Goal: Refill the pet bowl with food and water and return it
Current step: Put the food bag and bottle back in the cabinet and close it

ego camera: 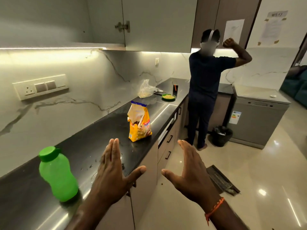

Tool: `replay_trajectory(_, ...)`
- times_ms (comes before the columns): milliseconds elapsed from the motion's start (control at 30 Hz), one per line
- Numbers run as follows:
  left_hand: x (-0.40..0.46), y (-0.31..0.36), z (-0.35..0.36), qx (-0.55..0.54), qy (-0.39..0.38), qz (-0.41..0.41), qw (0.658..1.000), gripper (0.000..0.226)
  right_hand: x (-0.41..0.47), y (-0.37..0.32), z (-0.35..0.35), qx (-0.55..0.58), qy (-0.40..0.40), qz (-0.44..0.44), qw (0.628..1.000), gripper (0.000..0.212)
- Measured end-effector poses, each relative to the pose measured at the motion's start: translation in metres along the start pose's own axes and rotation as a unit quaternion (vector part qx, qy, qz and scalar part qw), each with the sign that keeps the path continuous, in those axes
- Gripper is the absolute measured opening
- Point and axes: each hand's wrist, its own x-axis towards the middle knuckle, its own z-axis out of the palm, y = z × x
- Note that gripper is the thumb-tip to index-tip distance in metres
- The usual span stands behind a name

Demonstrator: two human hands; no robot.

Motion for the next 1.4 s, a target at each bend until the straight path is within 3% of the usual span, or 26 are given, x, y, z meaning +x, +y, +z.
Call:
replay_trajectory(367,0.144,-0.028,0.041,0.038,0.005,-0.047,0.998,0.125,0.176,0.060,0.042,0.033,-0.051,-0.018,0.998,0.111)
replay_trajectory(767,0.294,-0.069,0.111,0.056,-0.005,-0.168,0.984,0.138,0.377,0.133,0.108,0.060,-0.186,-0.086,0.977,0.115)
replay_trajectory(933,0.332,-0.084,0.141,0.042,-0.026,-0.216,0.975,0.145,0.439,0.156,0.148,0.059,-0.254,-0.098,0.960,0.122)
replay_trajectory(1200,0.388,-0.146,0.197,-0.043,-0.124,-0.292,0.947,0.164,0.514,0.189,0.234,0.046,-0.409,-0.021,0.911,0.156)
replay_trajectory(1400,0.408,-0.176,0.230,-0.124,-0.155,-0.242,0.950,0.157,0.535,0.221,0.288,0.065,-0.497,-0.030,0.865,0.140)
